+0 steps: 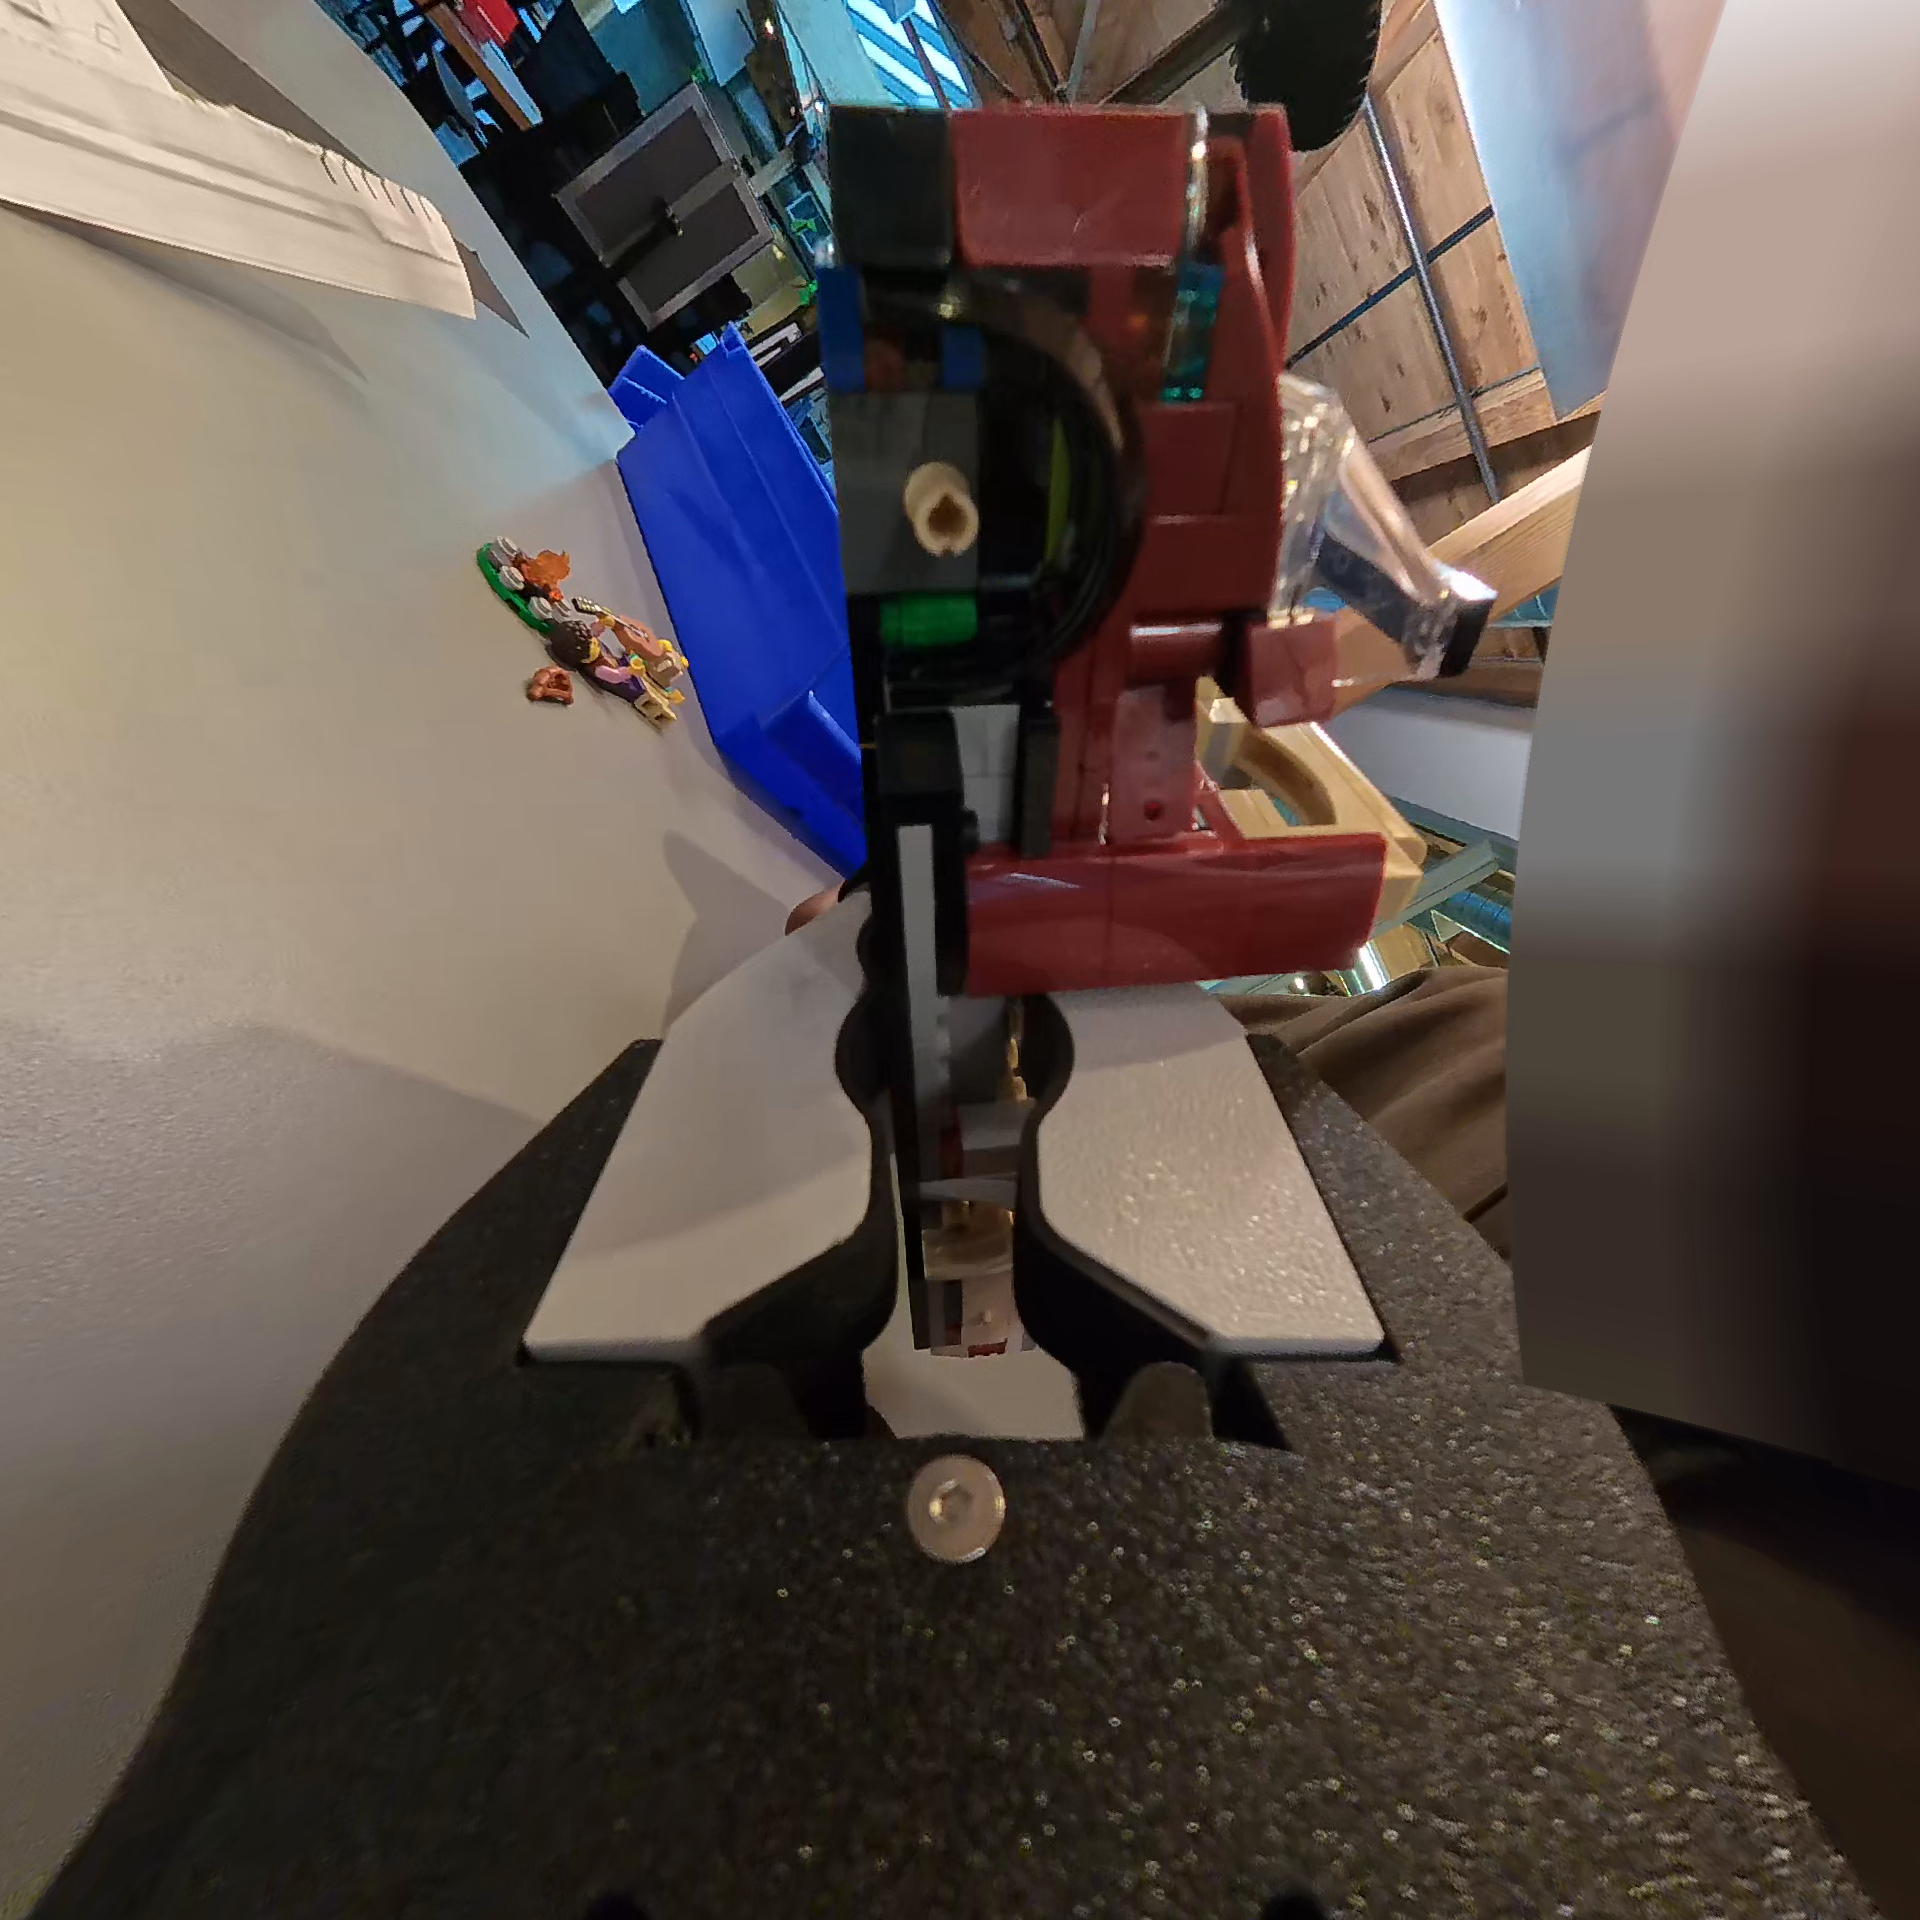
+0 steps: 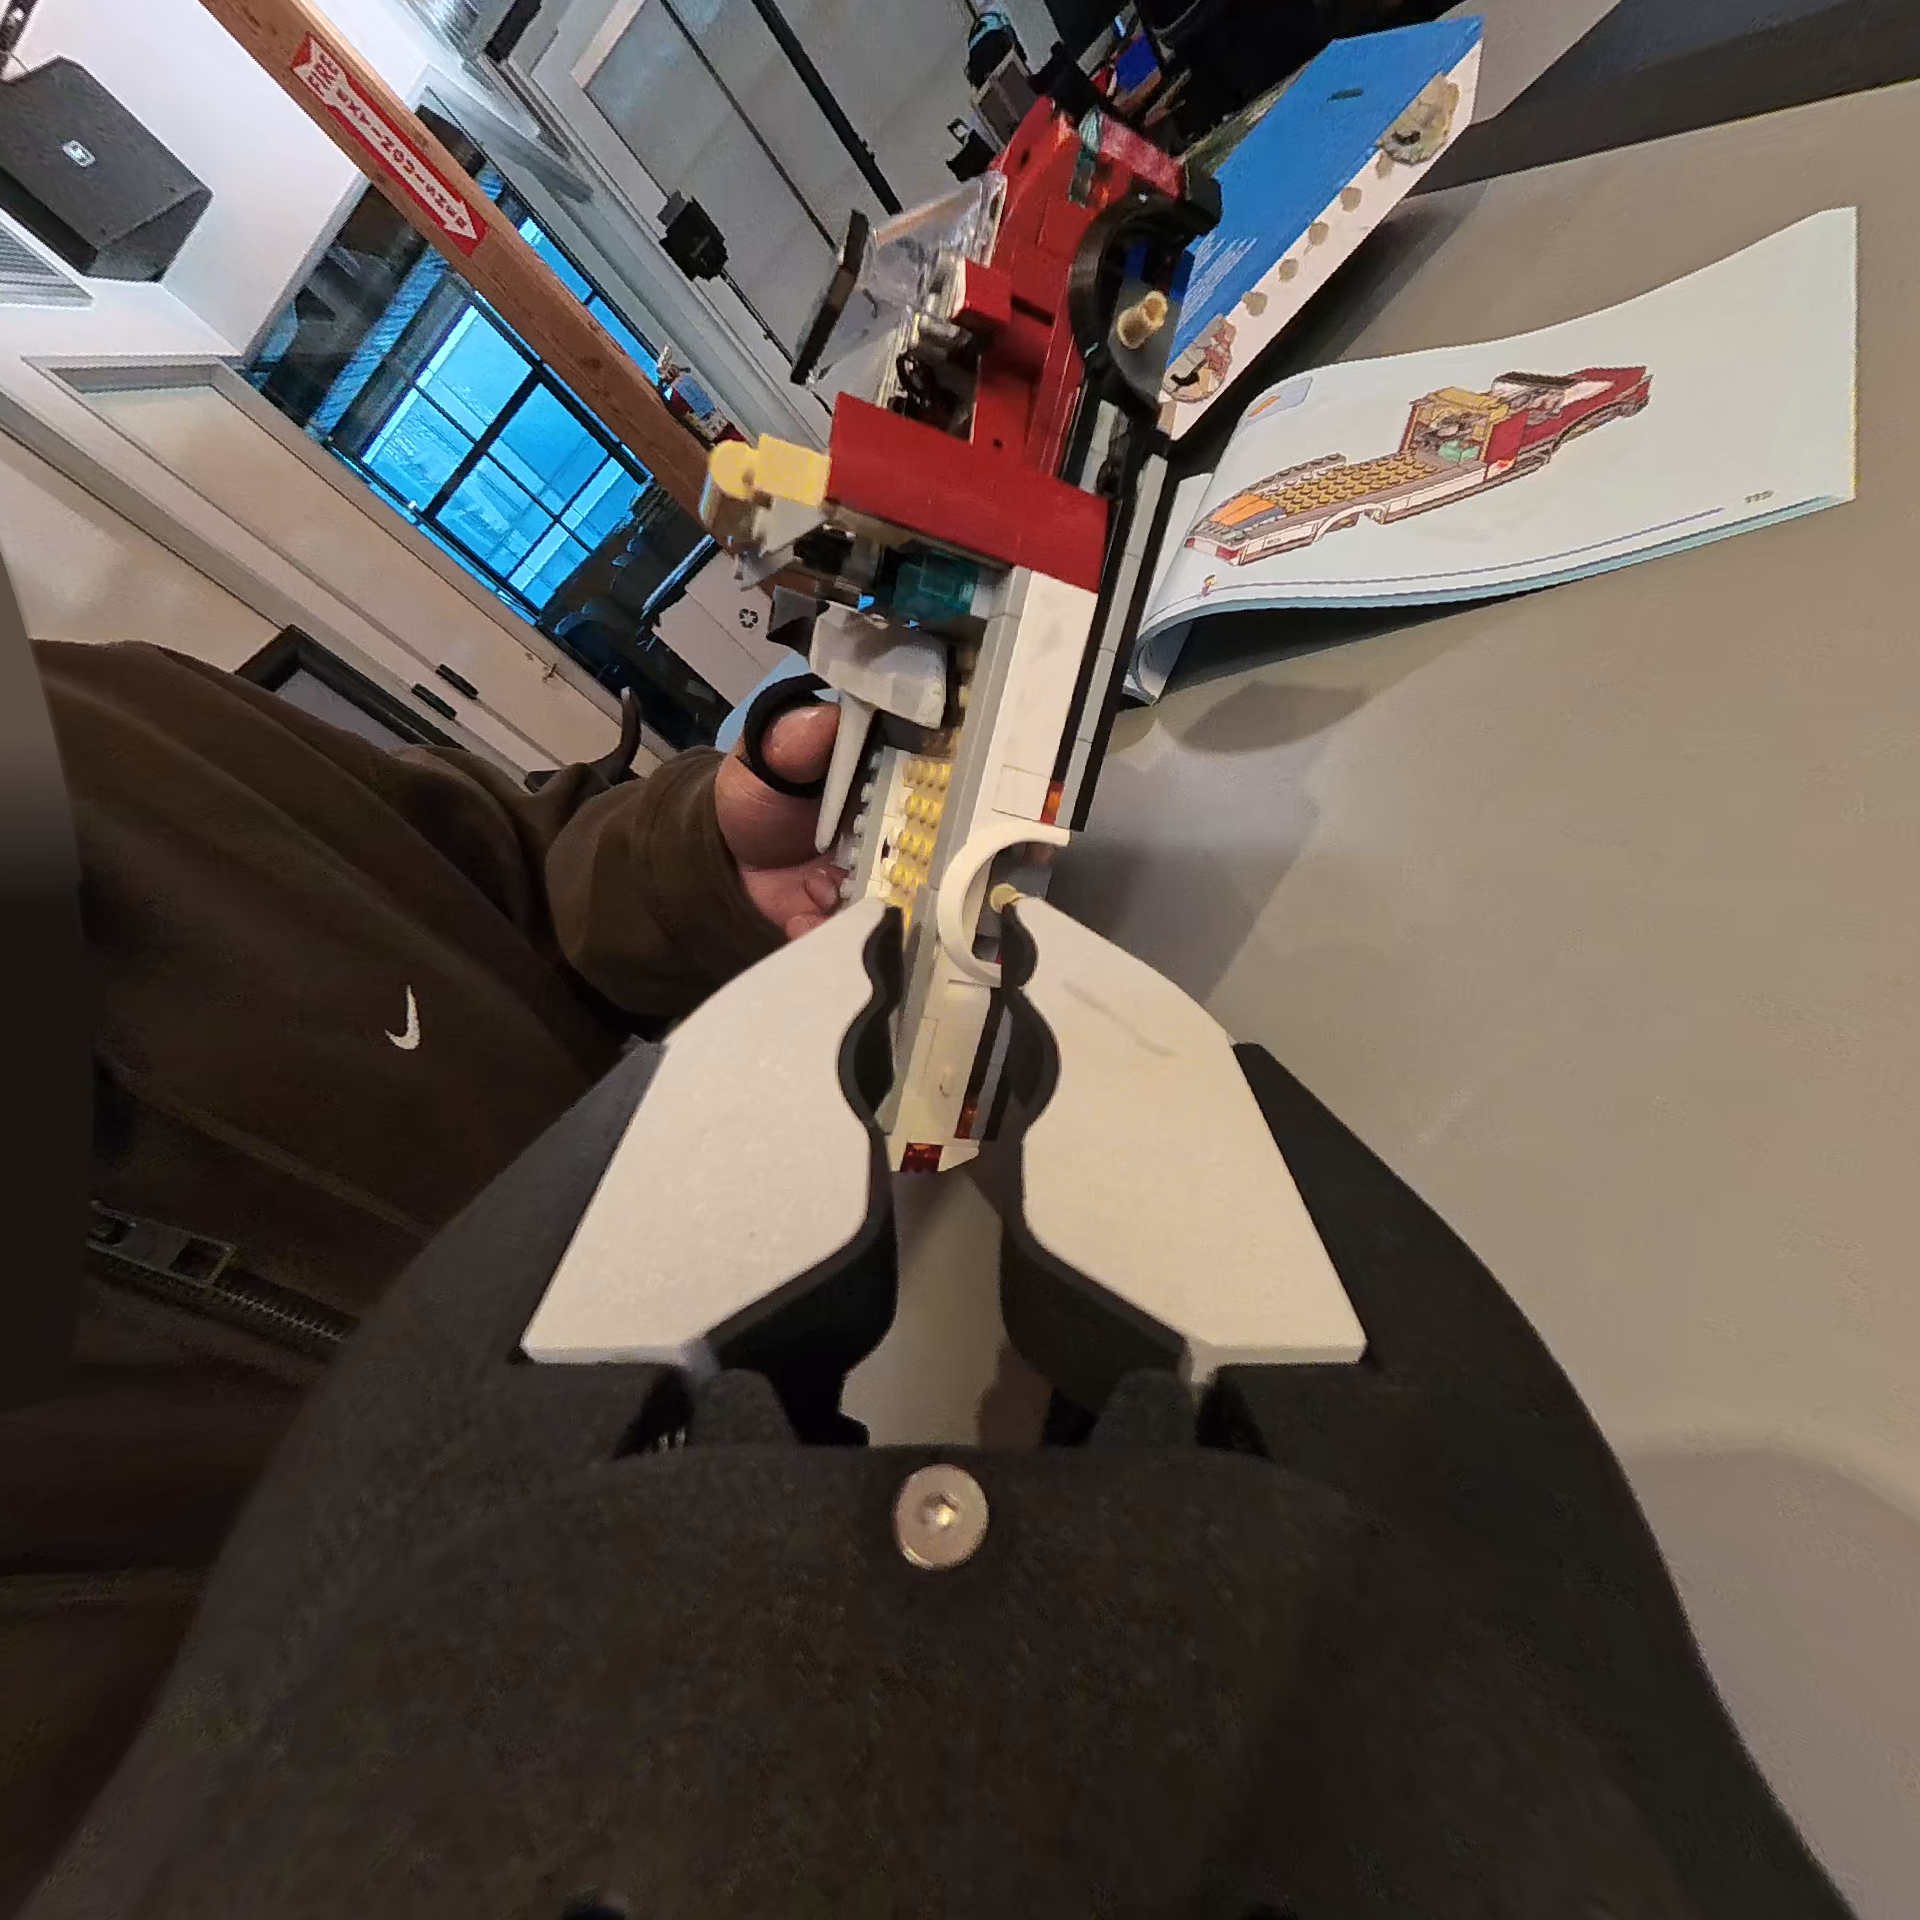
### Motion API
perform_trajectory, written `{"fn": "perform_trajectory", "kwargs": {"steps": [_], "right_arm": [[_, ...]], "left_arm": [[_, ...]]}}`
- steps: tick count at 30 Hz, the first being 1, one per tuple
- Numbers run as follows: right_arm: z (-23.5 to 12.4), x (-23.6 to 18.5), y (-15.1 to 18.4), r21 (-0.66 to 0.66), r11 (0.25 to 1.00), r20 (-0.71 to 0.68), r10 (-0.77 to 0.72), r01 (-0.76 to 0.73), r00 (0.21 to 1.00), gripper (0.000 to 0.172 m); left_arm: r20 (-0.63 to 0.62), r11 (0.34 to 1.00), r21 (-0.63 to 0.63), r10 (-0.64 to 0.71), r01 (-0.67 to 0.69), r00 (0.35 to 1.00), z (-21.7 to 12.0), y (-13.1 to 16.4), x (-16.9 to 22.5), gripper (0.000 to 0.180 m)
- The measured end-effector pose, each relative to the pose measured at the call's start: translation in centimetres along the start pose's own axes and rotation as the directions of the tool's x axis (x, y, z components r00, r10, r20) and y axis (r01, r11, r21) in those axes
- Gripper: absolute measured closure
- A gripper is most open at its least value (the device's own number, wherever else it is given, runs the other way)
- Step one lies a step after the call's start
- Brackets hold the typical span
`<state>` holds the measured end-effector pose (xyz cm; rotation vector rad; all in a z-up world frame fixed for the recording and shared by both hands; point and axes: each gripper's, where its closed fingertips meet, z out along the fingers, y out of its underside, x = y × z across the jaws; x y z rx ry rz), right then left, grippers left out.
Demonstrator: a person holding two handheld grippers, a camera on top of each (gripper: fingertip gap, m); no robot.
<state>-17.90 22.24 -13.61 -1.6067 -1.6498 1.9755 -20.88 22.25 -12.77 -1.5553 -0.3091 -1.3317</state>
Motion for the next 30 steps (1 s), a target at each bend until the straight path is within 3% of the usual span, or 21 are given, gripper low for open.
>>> {"fn": "perform_trajectory", "kwargs": {"steps": [5,30], "right_arm": [[0.21,-0.10,0.38,-0.017,1.000,0.000,-0.002,0.002,1.000,0.163],[0.43,-0.18,0.34,0.018,1.000,0.042,0.015,-0.016,0.999,0.165]], "left_arm": [[0.015,1.000,-0.012,0.016,-0.016,1.000,0.13,0.23,-0.06,0.160],[0.002,1.000,-0.006,0.001,-0.001,1.000,0.05,0.13,0.02,0.160]]}}
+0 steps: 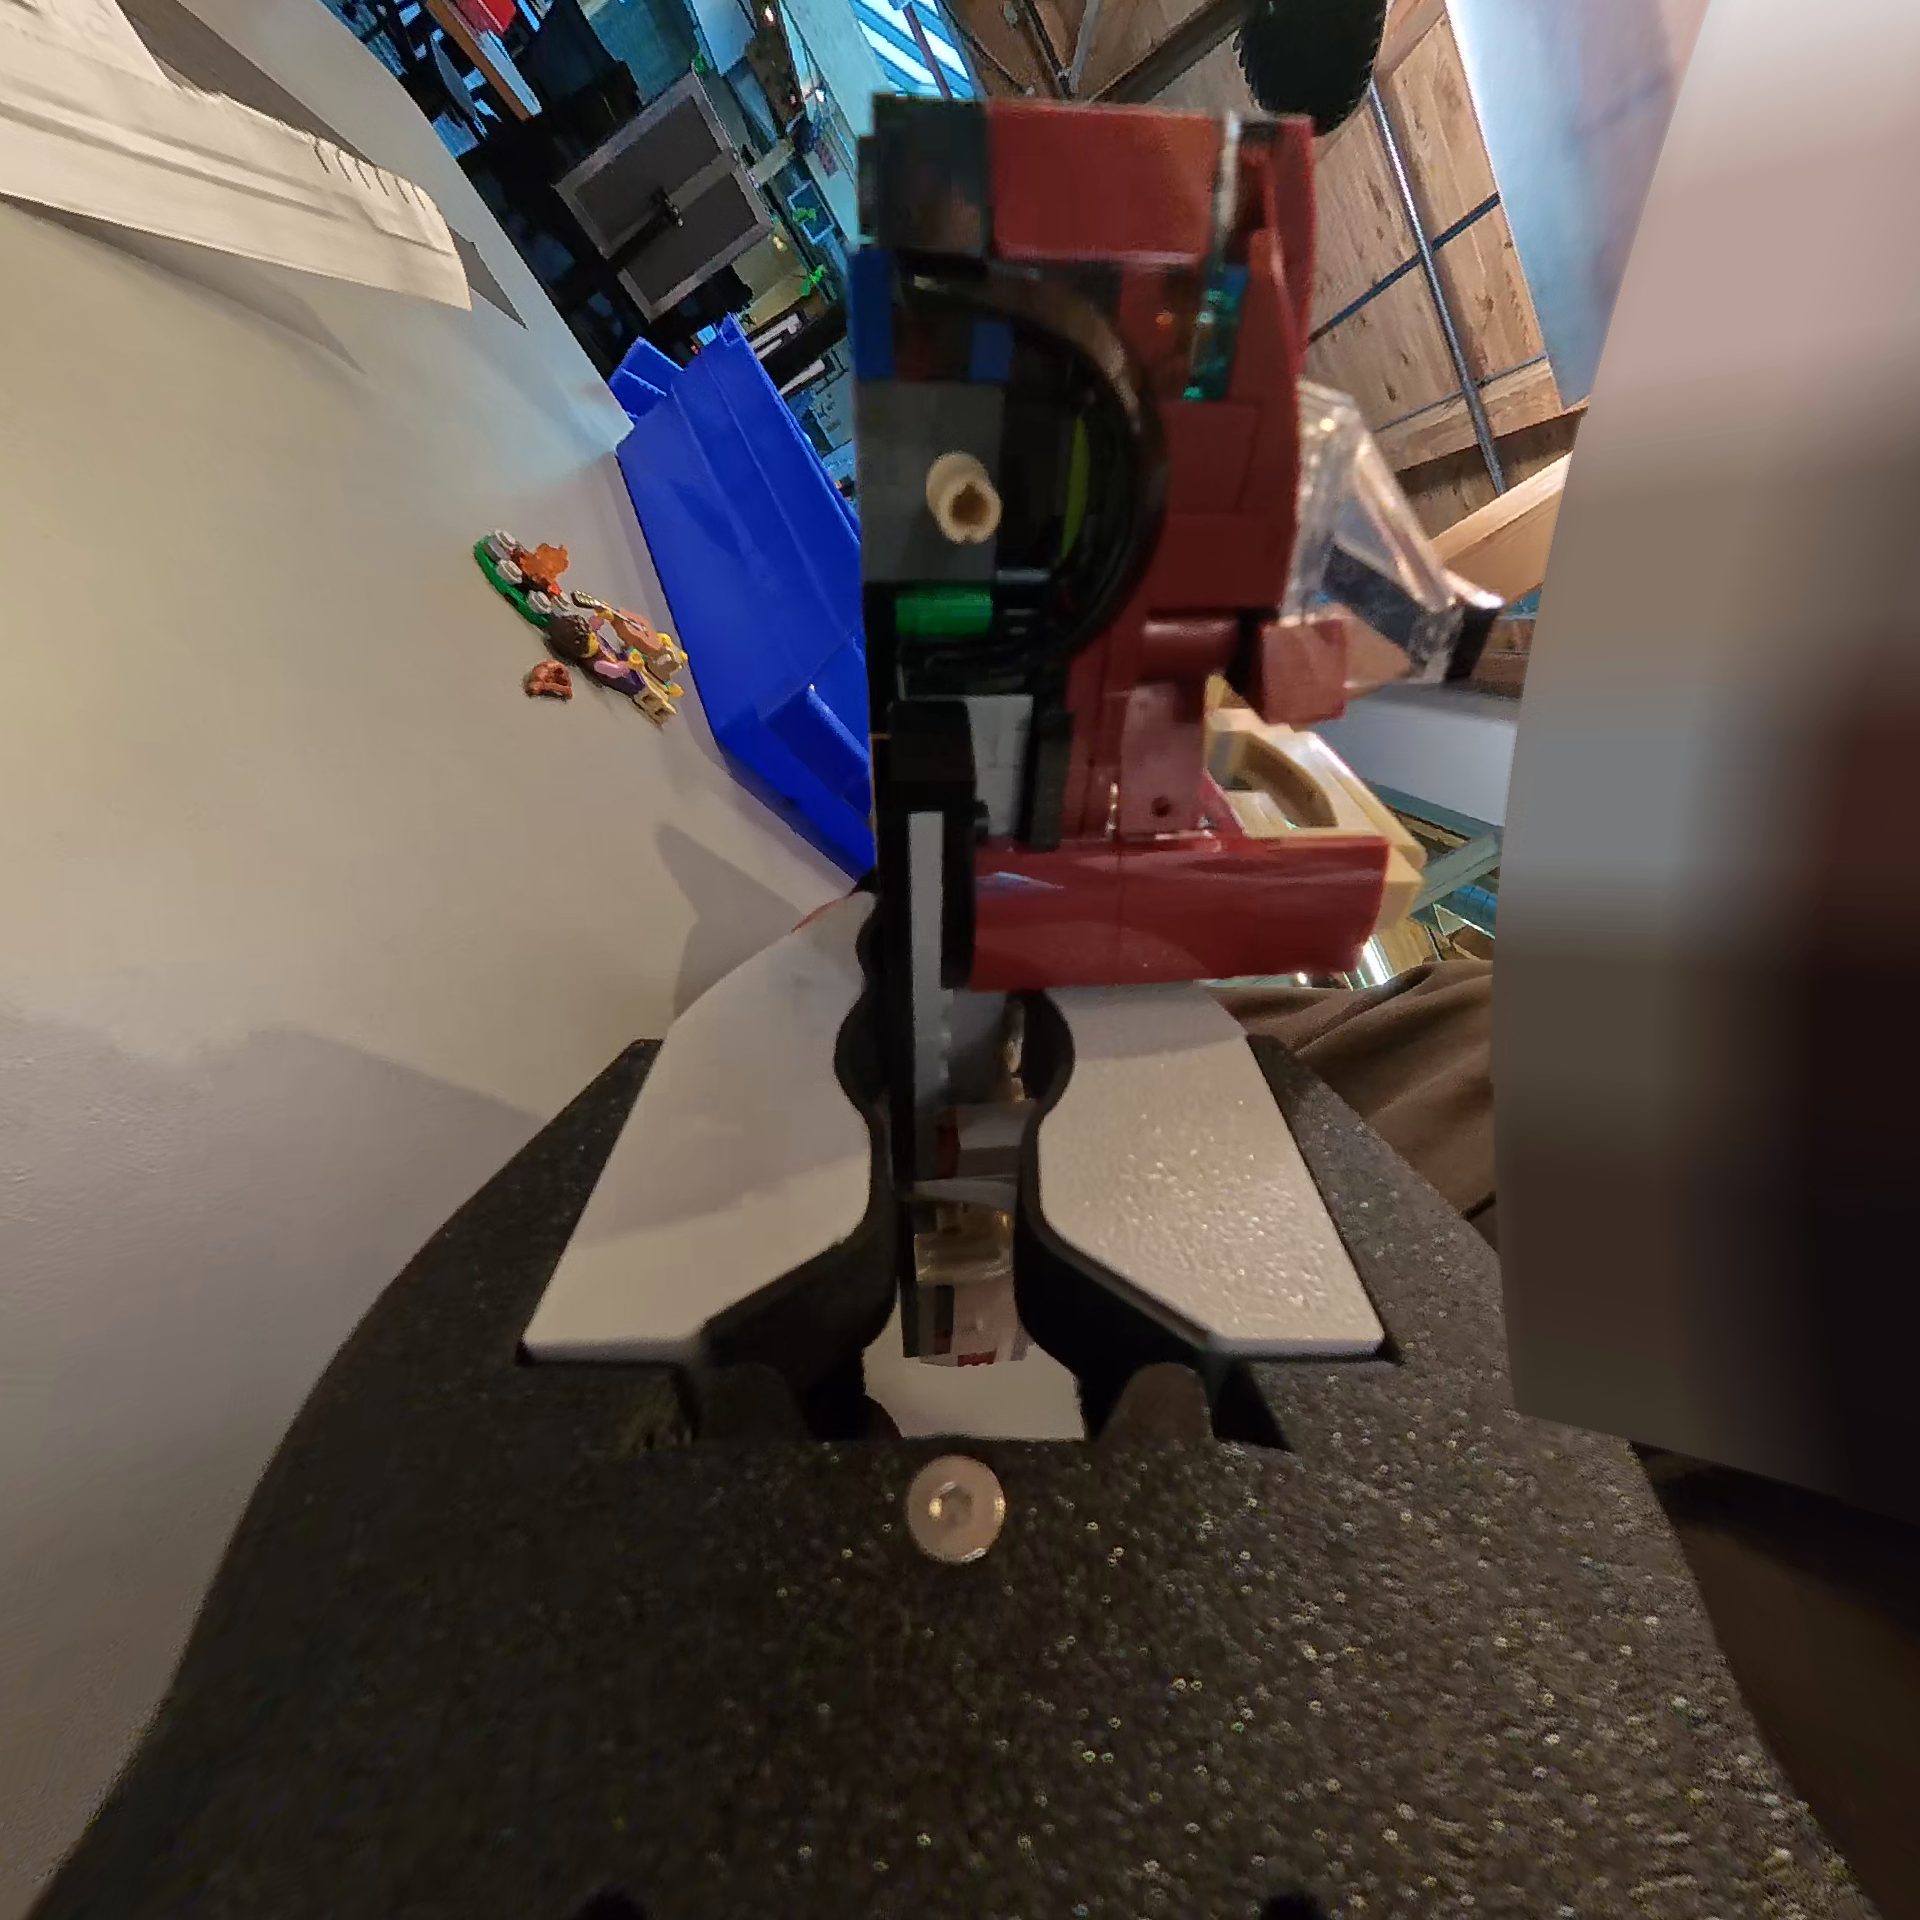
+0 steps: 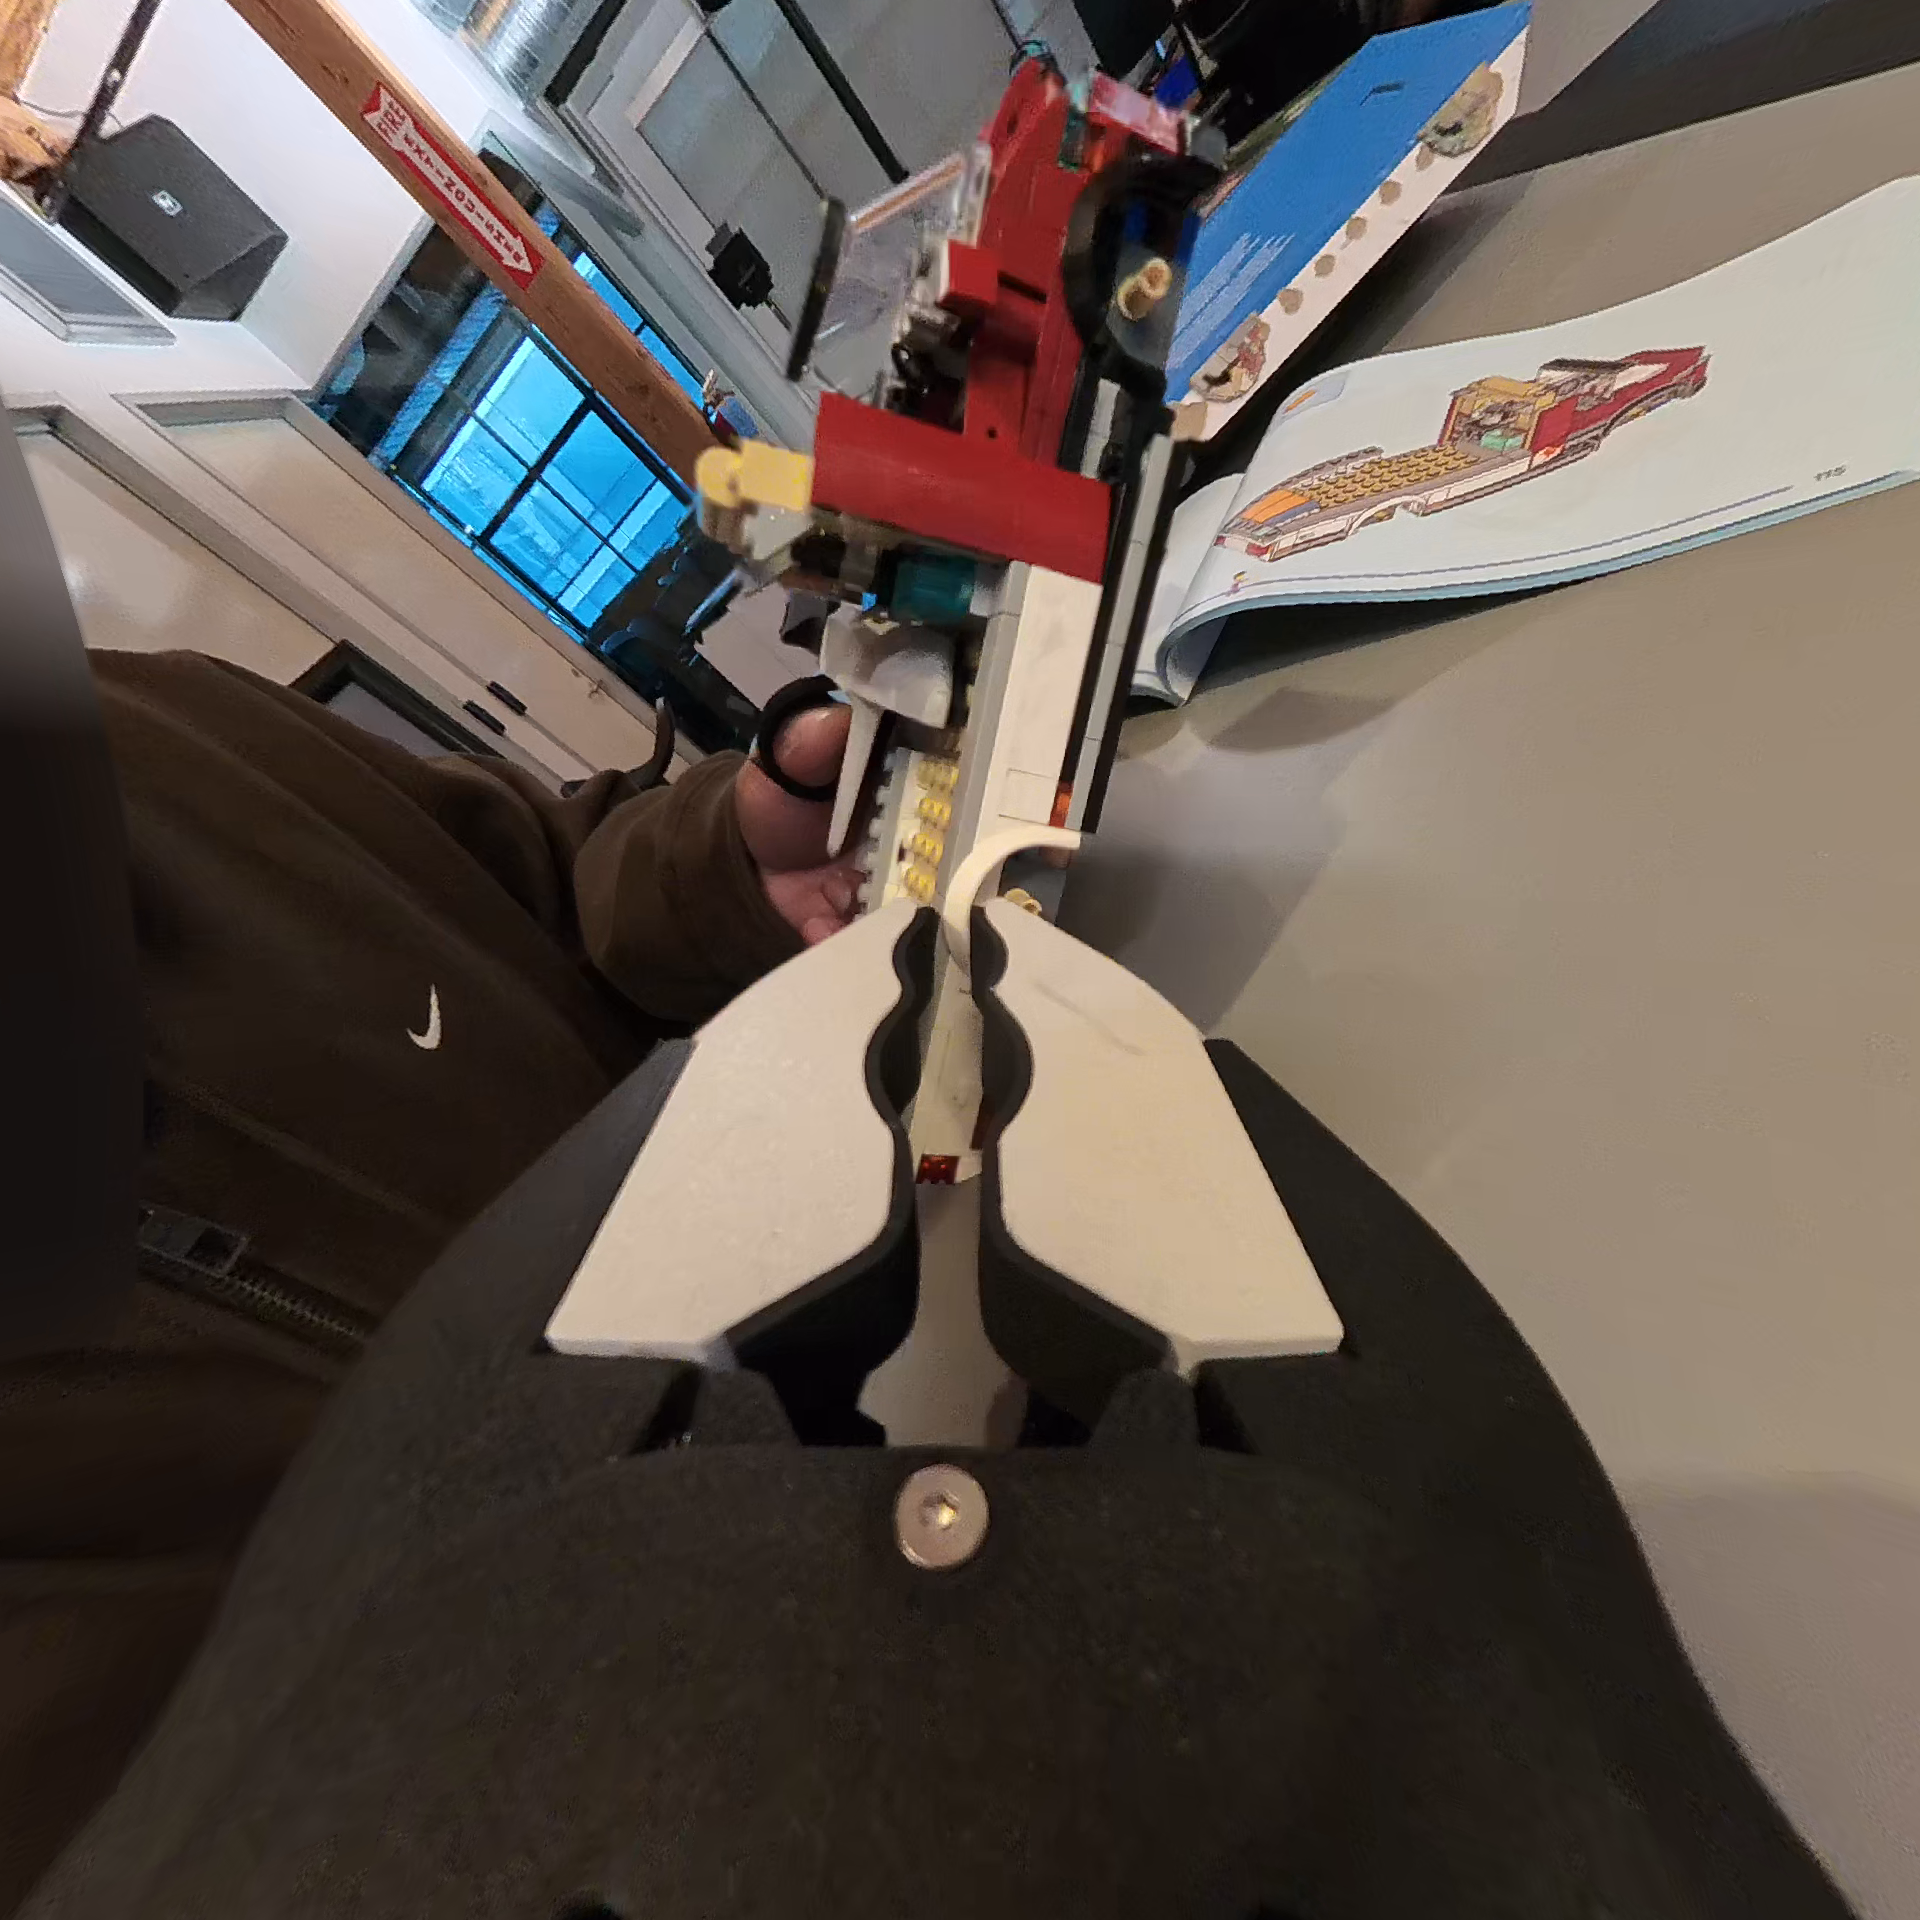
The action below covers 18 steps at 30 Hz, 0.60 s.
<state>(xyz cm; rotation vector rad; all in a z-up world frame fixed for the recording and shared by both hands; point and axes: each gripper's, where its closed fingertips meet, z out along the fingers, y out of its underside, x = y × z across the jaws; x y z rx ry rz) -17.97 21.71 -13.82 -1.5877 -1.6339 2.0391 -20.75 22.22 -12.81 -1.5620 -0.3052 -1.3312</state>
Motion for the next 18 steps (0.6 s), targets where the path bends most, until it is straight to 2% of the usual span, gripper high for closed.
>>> {"fn": "perform_trajectory", "kwargs": {"steps": [7,18], "right_arm": [[0.1,0.3,0.5,-0.047,0.997,0.002,0.065,-0.065,0.998,0.136],[0.4,-0.1,1.2,-0.077,0.990,0.049,0.120,-0.116,0.992,0.145]], "left_arm": [[-0.025,0.999,0.041,-0.021,0.022,0.999,-0.4,-0.6,0.1,0.160],[-0.053,1.000,0.017,-0.007,0.008,0.999,-0.1,-0.2,0.6,0.160]]}}
